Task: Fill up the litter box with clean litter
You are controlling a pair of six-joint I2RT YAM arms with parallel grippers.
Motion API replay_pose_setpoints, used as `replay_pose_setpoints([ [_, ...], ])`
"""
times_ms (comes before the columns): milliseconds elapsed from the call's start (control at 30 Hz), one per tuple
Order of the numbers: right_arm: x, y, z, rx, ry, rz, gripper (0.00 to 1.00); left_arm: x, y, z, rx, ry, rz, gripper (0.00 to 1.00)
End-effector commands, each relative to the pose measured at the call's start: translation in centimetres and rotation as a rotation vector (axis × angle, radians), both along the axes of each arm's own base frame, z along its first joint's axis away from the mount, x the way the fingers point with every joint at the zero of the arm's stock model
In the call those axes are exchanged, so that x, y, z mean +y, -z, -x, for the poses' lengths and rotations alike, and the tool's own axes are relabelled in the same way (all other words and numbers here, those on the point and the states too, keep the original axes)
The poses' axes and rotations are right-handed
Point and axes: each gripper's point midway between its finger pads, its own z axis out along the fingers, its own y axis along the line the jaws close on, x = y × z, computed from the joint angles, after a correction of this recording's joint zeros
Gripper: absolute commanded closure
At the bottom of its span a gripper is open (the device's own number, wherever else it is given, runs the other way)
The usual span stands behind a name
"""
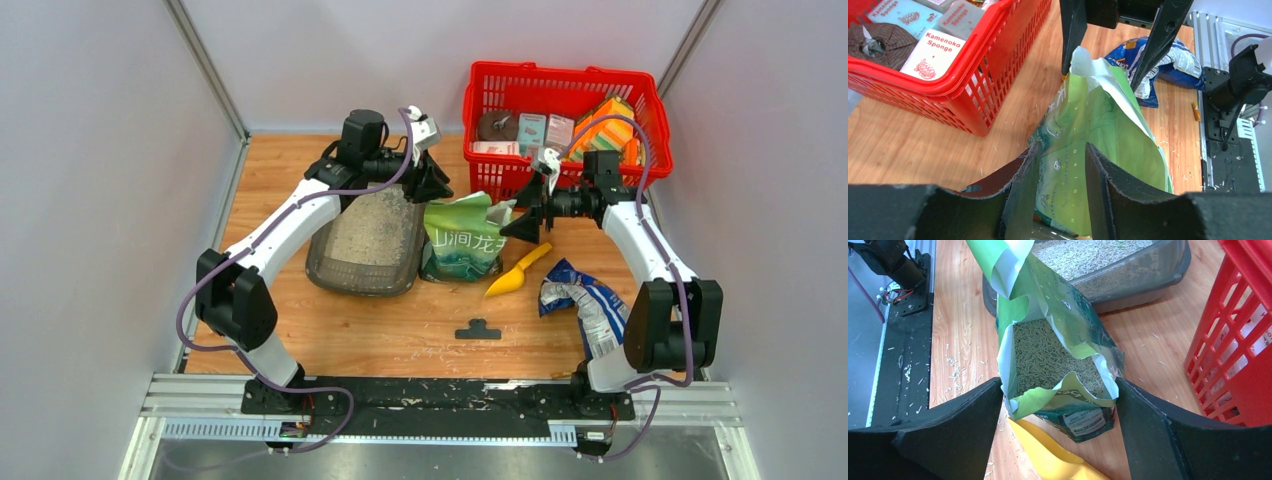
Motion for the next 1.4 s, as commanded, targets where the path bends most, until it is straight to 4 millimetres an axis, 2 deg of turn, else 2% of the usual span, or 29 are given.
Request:
replay_pose_setpoints([
  [0, 0.3, -1.6, 0.3, -0.045, -0.037, -0.026, 0.17, 0.2, -0.7, 0.4, -0.038, 0.016, 0.0, 0.53],
  [267, 0.7, -1.4, 0.9, -0.007, -0.037, -0.034, 0.34, 0.3, -0.3, 0.4, -0.022, 0.002, -0.001, 0.54],
  [733, 2.0, -0.4, 0.1, 0.037, 0.009, -0.057, 0.39, 0.9, 0.4, 0.9, -0.014, -0.013, -0.019, 0.54],
  [967, 2.2, -0.3, 0.2, 0.083, 0.007, -0.073, 0.52, 1.4, 0.6, 0.6, -0.006, -0.038, -0.022, 0.54],
  [1133, 2.5, -0.1, 0.6, 0.123, -0.003, -0.085, 0.53, 2.0, 0.5, 0.0, 0.031, -0.083, -0.011, 0.54],
  [1300, 2.6, 0.6, 1.1, 0.195, 0.022, -0.101, 0.51, 3.2, 0.9, -0.6, 0.07, -0.146, -0.009, 0.53],
  [1367, 2.7, 0.3, 0.8, 0.208, 0.041, -0.12, 0.51, 3.8, 0.7, -0.5, 0.081, -0.168, -0.004, 0.53],
])
